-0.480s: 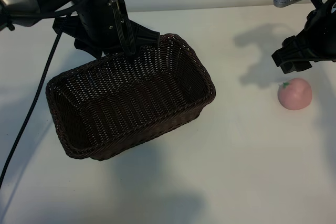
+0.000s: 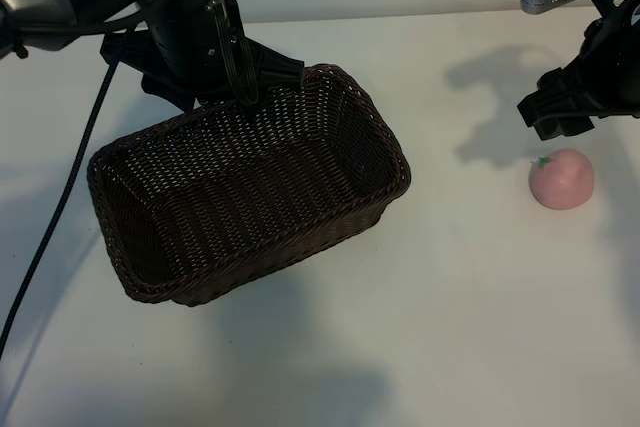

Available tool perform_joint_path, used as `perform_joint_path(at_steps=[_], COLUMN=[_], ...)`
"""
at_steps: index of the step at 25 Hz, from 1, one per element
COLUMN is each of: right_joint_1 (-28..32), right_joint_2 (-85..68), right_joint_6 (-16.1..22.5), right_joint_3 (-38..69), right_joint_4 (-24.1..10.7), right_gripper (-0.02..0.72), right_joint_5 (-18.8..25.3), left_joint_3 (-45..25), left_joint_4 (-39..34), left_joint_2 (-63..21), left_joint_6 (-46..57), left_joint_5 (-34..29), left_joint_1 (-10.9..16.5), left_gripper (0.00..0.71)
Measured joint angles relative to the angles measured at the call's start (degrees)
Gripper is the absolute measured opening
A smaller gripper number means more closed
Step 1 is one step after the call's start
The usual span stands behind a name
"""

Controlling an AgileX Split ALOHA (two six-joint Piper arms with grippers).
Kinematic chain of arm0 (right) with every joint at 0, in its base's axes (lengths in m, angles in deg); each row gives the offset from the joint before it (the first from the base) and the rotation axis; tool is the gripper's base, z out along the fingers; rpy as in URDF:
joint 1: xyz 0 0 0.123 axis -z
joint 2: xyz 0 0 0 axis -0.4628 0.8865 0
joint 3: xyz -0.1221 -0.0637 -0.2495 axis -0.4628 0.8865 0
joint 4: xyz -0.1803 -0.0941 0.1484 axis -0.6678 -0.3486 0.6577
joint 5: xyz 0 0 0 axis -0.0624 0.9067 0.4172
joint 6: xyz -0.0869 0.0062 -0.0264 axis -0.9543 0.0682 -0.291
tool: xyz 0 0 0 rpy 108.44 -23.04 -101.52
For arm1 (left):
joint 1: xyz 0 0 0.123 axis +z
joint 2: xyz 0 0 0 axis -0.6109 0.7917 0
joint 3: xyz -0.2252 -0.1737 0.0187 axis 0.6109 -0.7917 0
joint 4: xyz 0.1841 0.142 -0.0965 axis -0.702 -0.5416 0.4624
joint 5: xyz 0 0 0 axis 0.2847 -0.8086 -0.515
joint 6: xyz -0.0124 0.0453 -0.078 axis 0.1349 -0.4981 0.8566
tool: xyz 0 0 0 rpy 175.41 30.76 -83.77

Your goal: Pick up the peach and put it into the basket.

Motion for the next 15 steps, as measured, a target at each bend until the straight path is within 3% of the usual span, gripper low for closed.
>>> perform_joint_path(at_steps=[15], right_joint_1=[0.00], right_joint_2=[0.00], right_joint_6=[0.04], right_joint_3=[0.00], right_joint_4=[0.00], right_gripper=[0.589], right_joint_5=[-0.28], left_joint_3=[0.00], left_joint_4=[0.00], left_joint_2=[0.00], left_joint_6=[0.00], left_joint_5=[1.16], left_joint_1=[0.00], left_gripper=[0.575])
